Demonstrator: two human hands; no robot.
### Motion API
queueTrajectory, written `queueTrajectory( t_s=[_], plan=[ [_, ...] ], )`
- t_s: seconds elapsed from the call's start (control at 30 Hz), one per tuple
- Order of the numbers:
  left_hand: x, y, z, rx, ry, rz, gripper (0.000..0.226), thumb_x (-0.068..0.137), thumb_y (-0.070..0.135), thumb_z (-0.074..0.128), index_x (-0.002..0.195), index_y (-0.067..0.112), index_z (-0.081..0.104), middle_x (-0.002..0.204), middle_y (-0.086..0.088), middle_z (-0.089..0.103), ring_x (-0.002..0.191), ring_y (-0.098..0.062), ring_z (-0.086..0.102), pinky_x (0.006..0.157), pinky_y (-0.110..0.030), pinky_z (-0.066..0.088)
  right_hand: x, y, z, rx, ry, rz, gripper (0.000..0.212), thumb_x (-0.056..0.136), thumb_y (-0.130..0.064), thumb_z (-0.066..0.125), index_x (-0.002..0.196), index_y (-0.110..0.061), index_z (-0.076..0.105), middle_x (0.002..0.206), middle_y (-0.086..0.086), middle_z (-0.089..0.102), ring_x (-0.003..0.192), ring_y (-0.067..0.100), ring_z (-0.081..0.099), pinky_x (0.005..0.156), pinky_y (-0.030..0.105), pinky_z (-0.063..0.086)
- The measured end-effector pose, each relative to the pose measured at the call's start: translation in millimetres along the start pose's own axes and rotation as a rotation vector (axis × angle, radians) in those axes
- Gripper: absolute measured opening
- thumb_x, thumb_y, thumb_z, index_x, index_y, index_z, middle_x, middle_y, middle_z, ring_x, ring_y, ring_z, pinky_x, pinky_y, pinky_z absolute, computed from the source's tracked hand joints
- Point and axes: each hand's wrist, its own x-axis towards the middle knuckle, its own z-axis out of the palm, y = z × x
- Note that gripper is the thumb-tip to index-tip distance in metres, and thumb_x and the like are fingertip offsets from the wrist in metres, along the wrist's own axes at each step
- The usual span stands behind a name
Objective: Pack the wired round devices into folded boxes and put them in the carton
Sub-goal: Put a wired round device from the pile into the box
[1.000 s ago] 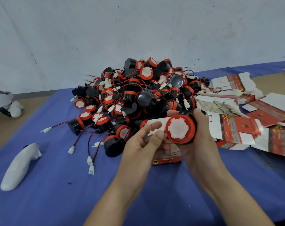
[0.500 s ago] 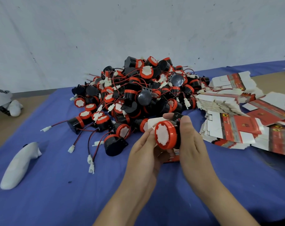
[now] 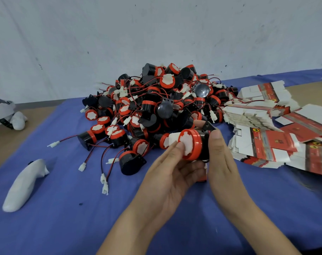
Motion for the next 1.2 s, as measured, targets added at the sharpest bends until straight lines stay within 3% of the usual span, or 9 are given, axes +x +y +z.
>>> queueTrajectory(
  t_s=[0.1,0.27,0.4,0.5,0.63,0.73,0.87,1.03,1.2],
  plan=[
    [4,4,-7,0.069,0.086,0.065,0.031,0.086,0.036,0.064,0.097,0.012,0.08,0.084,-0.011,0.071,0.071,-0.017,0.067,0.07,-0.027,0.058,5,-4,-6,-0.058,-0.049,0.028,0.042,0.101,-0.052,0.04,0.137,-0.039,0.056,0.138,-0.016,0.061,0.133,0.001,0.052,0.109,0.026,0.045],
    [7,5,-13,0.153,0.139,0.129,0.033,0.089,0.038,0.059,0.093,0.014,0.081,0.083,-0.011,0.073,0.069,-0.016,0.066,0.068,-0.025,0.057,9,-6,-15,-0.098,-0.107,0.101,0.046,0.095,-0.055,0.047,0.137,-0.041,0.058,0.132,-0.017,0.065,0.126,0.006,0.058,0.112,0.04,0.044],
    [7,8,-18,0.207,0.212,0.187,0.032,0.092,0.037,0.058,0.093,0.015,0.081,0.096,-0.013,0.076,0.074,-0.015,0.069,0.07,-0.025,0.058,18,-10,-27,-0.164,-0.007,0.038,0.039,0.101,-0.054,0.042,0.136,-0.042,0.056,0.126,-0.022,0.067,0.119,0.003,0.062,0.098,0.033,0.05],
    [7,10,-24,0.318,0.277,0.262,0.032,0.096,0.039,0.057,0.102,0.014,0.077,0.098,-0.013,0.076,0.078,-0.016,0.07,0.073,-0.025,0.057,24,-6,-48,-0.296,0.076,0.035,0.038,0.1,-0.049,0.045,0.136,-0.042,0.054,0.124,-0.023,0.065,0.116,-0.006,0.059,0.102,0.03,0.047],
    [4,10,-26,0.429,0.289,0.337,0.036,0.094,0.045,0.058,0.109,0.016,0.074,0.099,-0.011,0.075,0.08,-0.015,0.07,0.076,-0.026,0.058,26,3,-66,-0.515,-0.137,0.207,0.085,0.073,-0.075,0.052,0.151,-0.047,0.031,0.131,-0.037,0.051,0.116,-0.022,0.048,0.082,0.0,0.042],
    [4,9,-26,0.483,0.285,0.325,0.032,0.099,0.042,0.055,0.108,0.017,0.073,0.096,-0.008,0.075,0.08,-0.014,0.07,0.079,-0.03,0.059,23,16,-64,-0.596,-0.334,0.289,0.107,0.063,-0.076,0.062,0.156,-0.049,0.015,0.143,-0.034,0.042,0.129,-0.005,0.05,0.089,0.011,0.046],
    [4,8,-24,0.561,0.289,0.323,0.029,0.1,0.042,0.053,0.102,0.021,0.074,0.084,-0.005,0.075,0.072,-0.012,0.069,0.074,-0.027,0.06,19,33,-59,-0.715,-0.389,0.309,0.099,0.082,-0.052,0.075,0.156,-0.051,0.01,0.138,-0.029,0.047,0.125,0.005,0.055,0.097,0.027,0.052],
    [1,4,-25,0.766,0.28,0.366,0.023,0.102,0.039,0.05,0.095,0.03,0.07,0.078,0.003,0.074,0.069,-0.007,0.068,0.066,-0.016,0.054,16,39,-48,-0.84,-0.39,0.153,0.082,0.082,-0.053,0.075,0.14,-0.058,0.017,0.116,-0.054,0.03,0.11,-0.027,0.039,0.082,0.002,0.039],
    [0,3,-33,0.969,0.29,0.355,0.022,0.101,0.047,0.044,0.097,0.035,0.062,0.087,0.01,0.073,0.08,-0.009,0.068,0.073,-0.029,0.057,14,42,-43,-0.833,-0.369,0.15,0.066,0.083,-0.05,0.075,0.135,-0.05,0.034,0.116,-0.05,0.033,0.104,-0.021,0.045,0.077,0.011,0.044]
  ],
)
